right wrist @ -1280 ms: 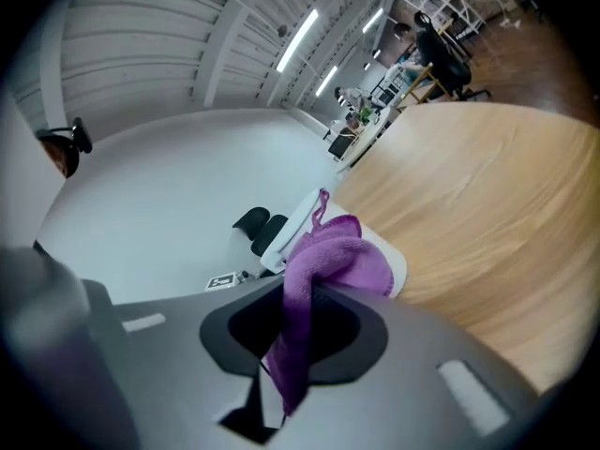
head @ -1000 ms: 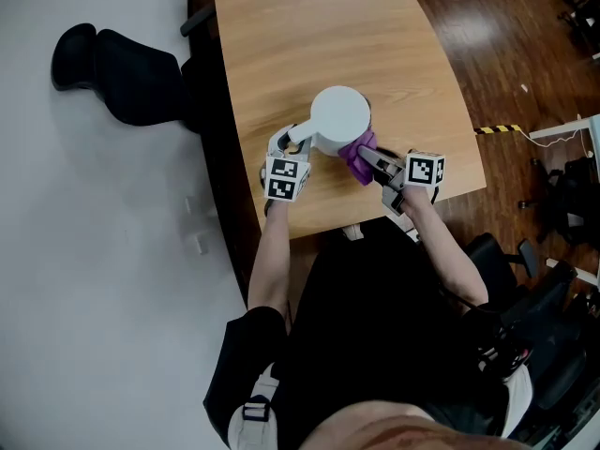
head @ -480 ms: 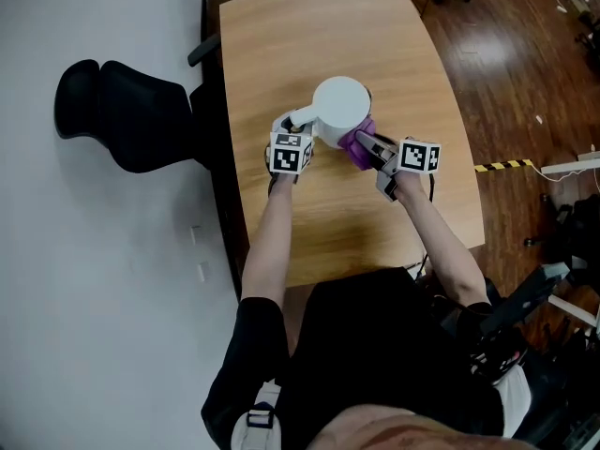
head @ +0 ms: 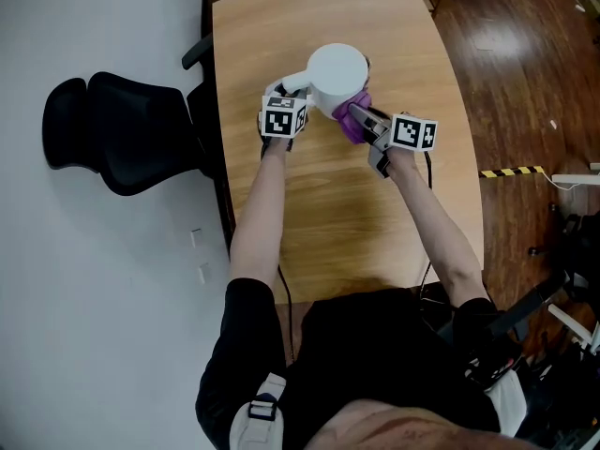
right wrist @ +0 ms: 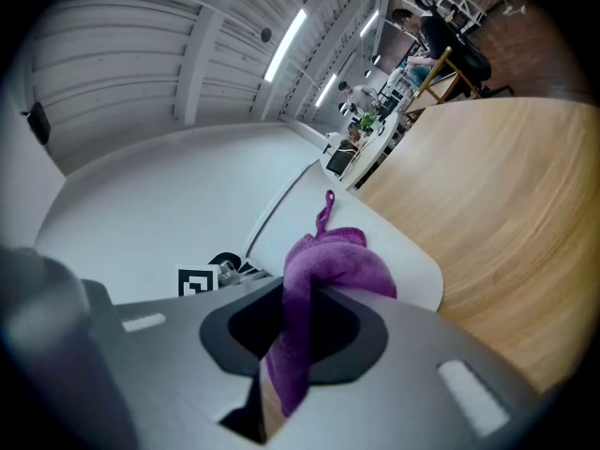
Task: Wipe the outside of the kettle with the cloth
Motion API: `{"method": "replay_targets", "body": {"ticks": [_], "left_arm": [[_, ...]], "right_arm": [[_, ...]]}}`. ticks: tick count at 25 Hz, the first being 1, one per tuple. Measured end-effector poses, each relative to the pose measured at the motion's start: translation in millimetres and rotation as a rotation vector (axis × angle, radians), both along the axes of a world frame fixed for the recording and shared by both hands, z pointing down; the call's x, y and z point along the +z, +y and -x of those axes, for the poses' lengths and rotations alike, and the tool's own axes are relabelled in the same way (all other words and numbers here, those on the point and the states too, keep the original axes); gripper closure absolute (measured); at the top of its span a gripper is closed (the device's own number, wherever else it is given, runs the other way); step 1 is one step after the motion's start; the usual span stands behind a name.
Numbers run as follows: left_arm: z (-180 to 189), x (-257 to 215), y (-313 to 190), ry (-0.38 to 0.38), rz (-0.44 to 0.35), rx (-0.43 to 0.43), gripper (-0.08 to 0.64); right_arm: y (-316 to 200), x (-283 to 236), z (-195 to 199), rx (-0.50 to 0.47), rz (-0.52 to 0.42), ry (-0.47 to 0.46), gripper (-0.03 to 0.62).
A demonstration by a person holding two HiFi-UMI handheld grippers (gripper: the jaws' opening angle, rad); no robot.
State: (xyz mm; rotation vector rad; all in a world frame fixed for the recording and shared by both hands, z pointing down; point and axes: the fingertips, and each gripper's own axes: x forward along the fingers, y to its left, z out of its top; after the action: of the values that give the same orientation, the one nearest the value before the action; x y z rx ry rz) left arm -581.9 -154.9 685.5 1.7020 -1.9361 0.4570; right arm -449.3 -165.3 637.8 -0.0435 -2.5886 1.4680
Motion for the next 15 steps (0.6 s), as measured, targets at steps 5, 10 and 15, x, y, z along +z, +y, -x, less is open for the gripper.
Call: {"method": "replay_targets", "body": {"ticks": [5,10,15], "left_arm": [[8.6,-1.8,-12.8,-0.020,0.032,0.018,0.528],[23.9,-0.3,-4.5,0.027,-0.057,-0.044,0.463],[11.0,29.2,79.9,0.125,-0.151,-0.149,0.400]], "right_arm": [[1.0,1.0,2.7,-0.011,0.002,-0.005,0.535],[12.9,-15.7,-10.8,-0.030,0.039,-0.106,0.535],[63.8,-50.5,-102.4,-0.021,0.033,-0.277,0.534]]}}
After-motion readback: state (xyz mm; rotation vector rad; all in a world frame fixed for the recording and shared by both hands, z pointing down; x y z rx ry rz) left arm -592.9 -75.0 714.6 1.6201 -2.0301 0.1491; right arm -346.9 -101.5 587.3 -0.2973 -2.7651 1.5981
